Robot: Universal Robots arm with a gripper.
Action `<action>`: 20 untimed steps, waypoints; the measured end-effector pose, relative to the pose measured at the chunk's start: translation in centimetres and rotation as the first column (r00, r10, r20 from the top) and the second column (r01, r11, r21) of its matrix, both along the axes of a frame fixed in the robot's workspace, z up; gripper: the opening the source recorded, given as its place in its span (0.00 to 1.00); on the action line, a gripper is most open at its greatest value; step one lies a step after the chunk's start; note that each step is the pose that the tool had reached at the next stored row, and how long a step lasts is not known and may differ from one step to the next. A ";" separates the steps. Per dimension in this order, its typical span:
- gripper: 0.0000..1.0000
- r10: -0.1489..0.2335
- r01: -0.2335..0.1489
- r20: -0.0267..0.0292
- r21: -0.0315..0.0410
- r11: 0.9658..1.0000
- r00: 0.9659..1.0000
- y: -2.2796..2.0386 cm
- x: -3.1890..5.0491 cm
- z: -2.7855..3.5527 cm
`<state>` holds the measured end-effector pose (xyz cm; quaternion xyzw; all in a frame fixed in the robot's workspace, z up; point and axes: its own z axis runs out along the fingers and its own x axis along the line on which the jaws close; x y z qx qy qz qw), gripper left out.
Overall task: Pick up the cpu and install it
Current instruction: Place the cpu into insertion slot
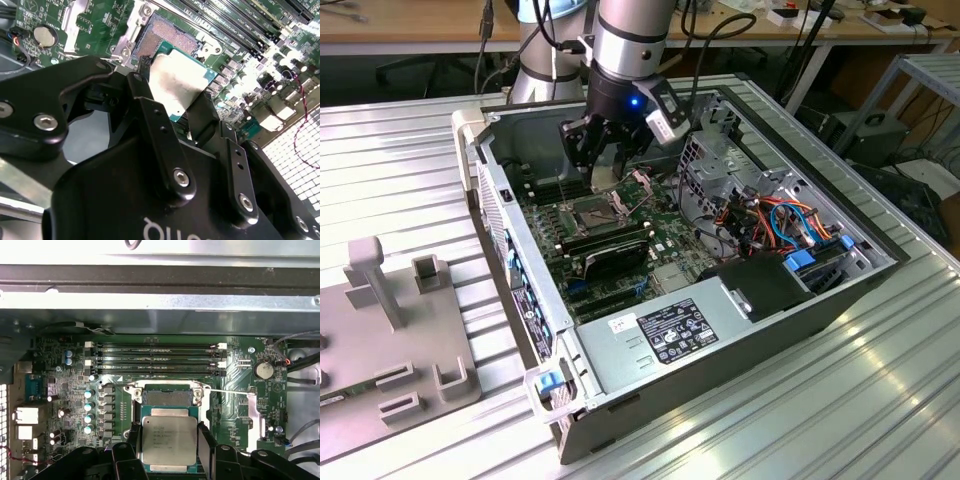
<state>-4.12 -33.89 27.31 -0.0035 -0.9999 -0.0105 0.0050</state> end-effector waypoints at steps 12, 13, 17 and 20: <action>0.55 -0.107 0.107 0.000 0.000 0.994 0.994 0.00 0.00 -0.06; 0.55 -0.122 0.122 0.000 0.000 0.992 0.992 0.00 0.00 -0.07; 0.55 -0.153 0.153 0.000 0.000 0.988 0.988 0.00 0.00 -0.08; 0.55 -0.153 0.153 0.000 0.000 0.988 0.988 0.00 0.00 -0.08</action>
